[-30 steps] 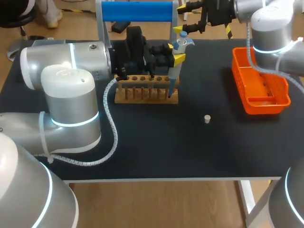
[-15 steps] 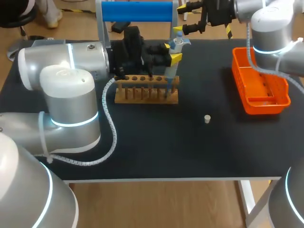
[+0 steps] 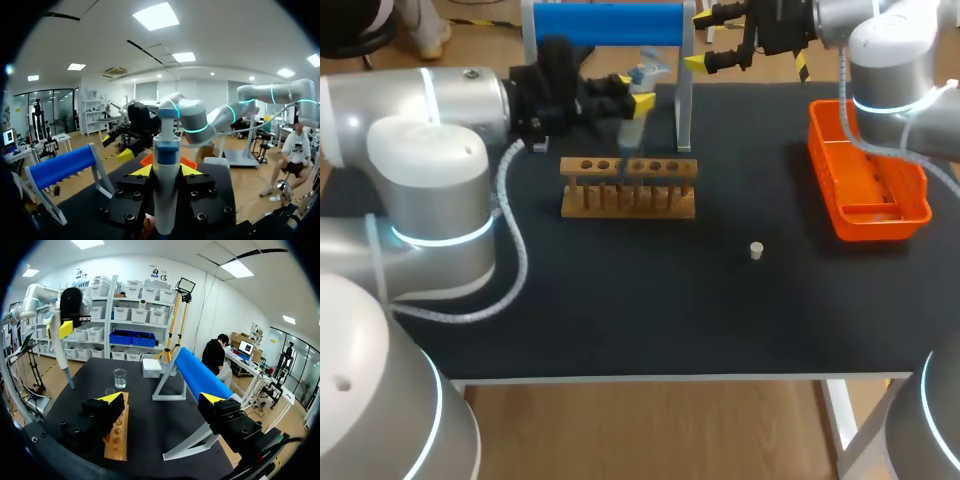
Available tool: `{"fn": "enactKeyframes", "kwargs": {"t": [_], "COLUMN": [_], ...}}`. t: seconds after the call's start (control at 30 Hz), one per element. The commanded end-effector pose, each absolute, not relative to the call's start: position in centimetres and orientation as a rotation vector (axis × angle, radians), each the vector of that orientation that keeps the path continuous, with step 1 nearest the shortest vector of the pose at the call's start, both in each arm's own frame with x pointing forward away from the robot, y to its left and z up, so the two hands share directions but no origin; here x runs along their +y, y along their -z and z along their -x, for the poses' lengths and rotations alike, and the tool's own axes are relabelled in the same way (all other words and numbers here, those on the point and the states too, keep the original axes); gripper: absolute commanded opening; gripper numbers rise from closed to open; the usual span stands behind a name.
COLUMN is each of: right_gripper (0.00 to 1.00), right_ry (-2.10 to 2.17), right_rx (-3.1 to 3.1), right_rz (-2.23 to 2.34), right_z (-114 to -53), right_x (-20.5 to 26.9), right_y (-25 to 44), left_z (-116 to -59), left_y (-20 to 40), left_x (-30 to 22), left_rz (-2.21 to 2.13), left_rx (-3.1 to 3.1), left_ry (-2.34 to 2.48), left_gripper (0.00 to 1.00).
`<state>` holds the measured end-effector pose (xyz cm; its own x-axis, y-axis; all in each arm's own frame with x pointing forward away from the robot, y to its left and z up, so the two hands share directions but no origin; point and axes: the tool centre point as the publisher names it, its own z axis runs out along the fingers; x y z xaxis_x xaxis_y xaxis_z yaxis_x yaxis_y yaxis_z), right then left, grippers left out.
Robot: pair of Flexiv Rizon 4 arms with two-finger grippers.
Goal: Invert the test tube, pick up the pipette, mount the tip to pipette, aspirate from beaker and dispense into the tube, eject the tip, return the pipette, and cap with the stopper.
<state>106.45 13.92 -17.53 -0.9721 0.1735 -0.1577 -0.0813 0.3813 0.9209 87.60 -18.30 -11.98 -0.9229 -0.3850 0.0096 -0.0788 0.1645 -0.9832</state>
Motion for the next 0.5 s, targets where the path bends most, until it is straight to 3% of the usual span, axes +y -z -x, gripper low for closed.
{"fn": "enactKeyframes", "kwargs": {"t": [0.03, 0.5], "right_gripper": [1.00, 1.00], "right_ry": [-1.626, -1.626], "right_rx": [2.418, 2.418], "right_rz": [-0.081, -0.081], "right_z": [-106.5, -106.5], "right_x": [13.9, 13.9], "right_y": [17.4, 17.4], "left_z": [-88.7, -94.9], "left_y": [11.3, 13.3], "left_x": [-15.6, -11.0], "left_rz": [0.445, 0.720], "left_rx": [2.284, 2.170], "left_ry": [1.793, 1.600], "left_gripper": [0.00, 0.00]}}
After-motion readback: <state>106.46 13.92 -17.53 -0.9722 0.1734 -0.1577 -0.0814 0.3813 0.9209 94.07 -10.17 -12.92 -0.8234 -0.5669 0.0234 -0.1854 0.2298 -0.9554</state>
